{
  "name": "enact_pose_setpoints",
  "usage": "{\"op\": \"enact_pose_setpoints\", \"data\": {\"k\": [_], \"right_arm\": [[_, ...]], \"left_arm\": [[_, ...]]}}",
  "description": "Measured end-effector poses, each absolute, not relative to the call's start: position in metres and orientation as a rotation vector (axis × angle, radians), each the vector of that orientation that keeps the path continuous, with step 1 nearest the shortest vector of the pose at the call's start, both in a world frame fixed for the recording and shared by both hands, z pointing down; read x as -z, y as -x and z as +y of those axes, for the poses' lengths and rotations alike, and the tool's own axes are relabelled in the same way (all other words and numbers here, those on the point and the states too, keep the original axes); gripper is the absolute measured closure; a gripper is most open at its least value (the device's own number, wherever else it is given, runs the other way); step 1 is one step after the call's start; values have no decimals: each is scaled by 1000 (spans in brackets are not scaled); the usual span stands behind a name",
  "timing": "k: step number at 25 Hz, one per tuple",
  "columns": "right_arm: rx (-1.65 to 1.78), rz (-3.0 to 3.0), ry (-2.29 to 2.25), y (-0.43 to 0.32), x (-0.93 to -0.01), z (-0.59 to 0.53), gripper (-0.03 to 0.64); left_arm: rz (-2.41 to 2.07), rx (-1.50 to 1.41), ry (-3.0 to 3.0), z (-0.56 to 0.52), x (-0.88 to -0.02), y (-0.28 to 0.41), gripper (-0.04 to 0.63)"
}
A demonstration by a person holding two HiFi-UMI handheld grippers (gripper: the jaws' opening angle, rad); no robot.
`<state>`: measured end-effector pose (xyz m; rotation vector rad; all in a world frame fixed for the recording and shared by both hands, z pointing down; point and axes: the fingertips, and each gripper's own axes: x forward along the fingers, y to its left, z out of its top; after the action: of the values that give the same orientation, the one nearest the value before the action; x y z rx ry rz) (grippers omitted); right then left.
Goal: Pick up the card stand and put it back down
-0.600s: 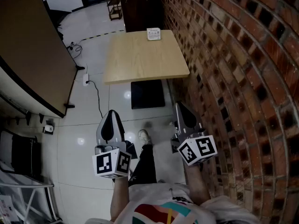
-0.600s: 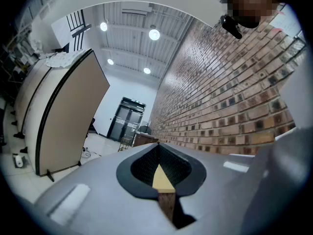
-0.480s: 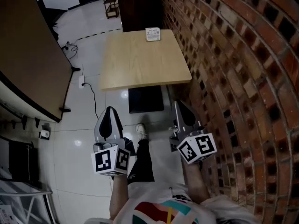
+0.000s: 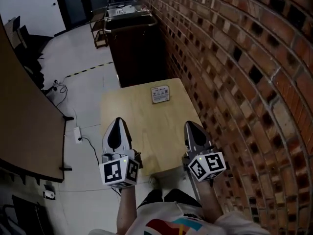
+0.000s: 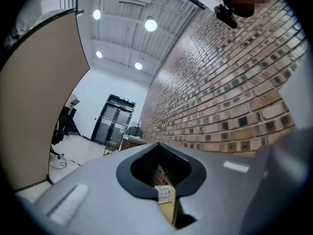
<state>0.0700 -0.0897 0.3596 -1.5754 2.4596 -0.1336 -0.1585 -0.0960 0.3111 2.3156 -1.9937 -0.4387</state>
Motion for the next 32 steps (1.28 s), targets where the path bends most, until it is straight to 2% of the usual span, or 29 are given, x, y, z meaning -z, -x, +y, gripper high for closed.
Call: {"op": "enact_pose_setpoints", "data": {"k": [10, 19, 20, 21, 22, 24, 32], "right_arm": [[182, 2518, 1566, -54, -370, -180, 611], [206, 2564, 1572, -48, -386, -226, 604], [212, 2577, 1580, -45, -391, -239, 459], [226, 2591, 1598, -41, -400, -255, 271], [246, 2605, 1631, -38, -413, -273, 151], [299, 2637, 1735, -31, -442, -314, 41], [617, 2780, 1904, -13, -551, -394, 41]], "left_arm": [[-2003, 366, -2237, -181, -343, 172, 591], [-2030, 355, -2200, -206, -350, 177, 591], [-2030, 346, -2194, -206, -352, 177, 591], [-2030, 338, -2188, -206, -355, 177, 591], [-2030, 332, -2183, -206, -357, 179, 591], [-2032, 319, -2179, -208, -361, 183, 591], [-2048, 218, -2128, -219, -386, 199, 591]]}}
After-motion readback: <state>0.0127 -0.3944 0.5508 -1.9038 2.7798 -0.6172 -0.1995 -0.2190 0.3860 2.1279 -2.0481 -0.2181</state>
